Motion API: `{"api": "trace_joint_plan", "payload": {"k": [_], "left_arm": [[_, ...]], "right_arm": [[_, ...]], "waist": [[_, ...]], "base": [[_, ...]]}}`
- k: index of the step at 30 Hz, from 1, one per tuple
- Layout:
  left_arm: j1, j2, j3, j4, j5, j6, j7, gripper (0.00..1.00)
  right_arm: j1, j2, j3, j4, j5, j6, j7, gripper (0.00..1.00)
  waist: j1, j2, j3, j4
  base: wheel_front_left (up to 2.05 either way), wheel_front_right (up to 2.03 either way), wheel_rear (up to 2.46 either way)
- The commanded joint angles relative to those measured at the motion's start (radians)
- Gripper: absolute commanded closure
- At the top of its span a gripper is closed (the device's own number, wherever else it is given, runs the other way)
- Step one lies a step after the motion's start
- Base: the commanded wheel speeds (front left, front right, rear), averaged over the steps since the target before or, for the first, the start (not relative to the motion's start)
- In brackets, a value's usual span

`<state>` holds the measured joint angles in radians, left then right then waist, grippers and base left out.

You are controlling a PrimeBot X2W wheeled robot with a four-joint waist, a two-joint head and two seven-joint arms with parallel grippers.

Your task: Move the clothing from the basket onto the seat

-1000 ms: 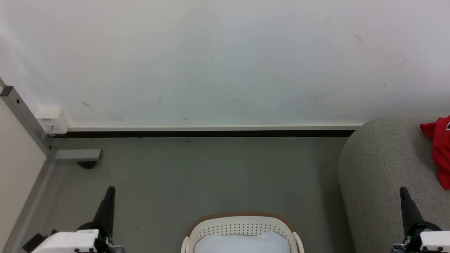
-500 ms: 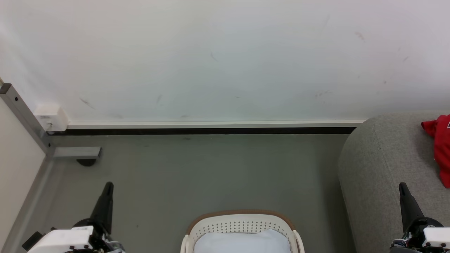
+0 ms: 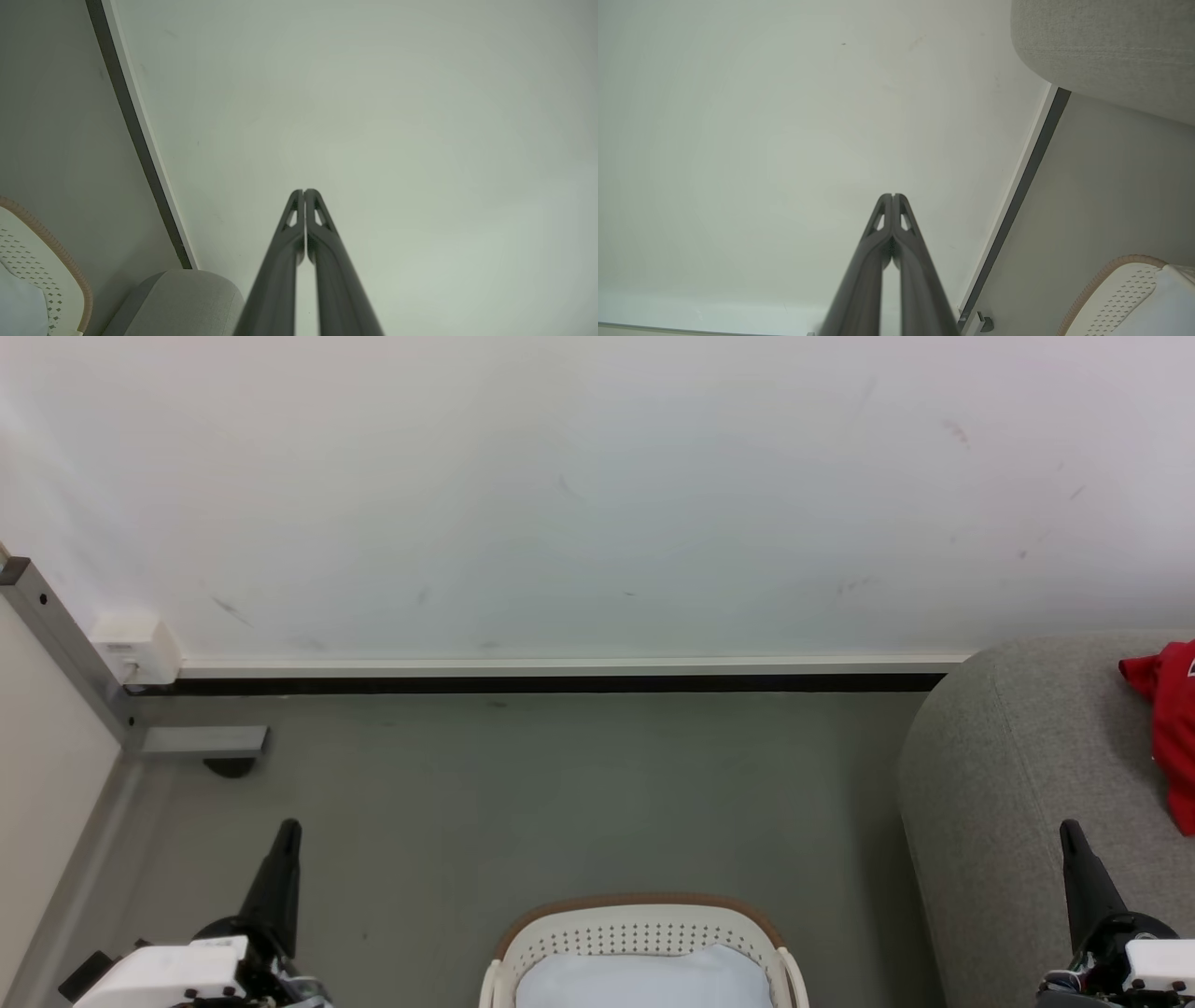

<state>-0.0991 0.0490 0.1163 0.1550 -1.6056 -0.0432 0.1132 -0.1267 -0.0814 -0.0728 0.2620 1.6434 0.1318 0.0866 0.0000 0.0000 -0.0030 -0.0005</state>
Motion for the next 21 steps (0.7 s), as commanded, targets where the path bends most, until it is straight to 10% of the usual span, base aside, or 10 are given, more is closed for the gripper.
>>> {"api": "trace_joint_plan", "payload": {"k": [1,21], "left_arm": [[-0.01,0.002,0.003,-0.002,-0.012,-0.002,0.003,1.0],[-0.01,0.002,0.003,-0.002,-0.012,-0.002,0.003,1.0]], "right_arm": [[-0.01,-0.007,0.0,-0.002,0.013,-0.002,-0.006,1.0],[-0.008,-0.018,0.017,-0.003,0.023,-0.002,-0.017,1.0]], "waist": [[0.0,0.0,0.0,0.0],[0.0,0.0,0.0,0.0]], "base": [[0.0,0.0,0.0],[0.0,0.0,0.0]]}}
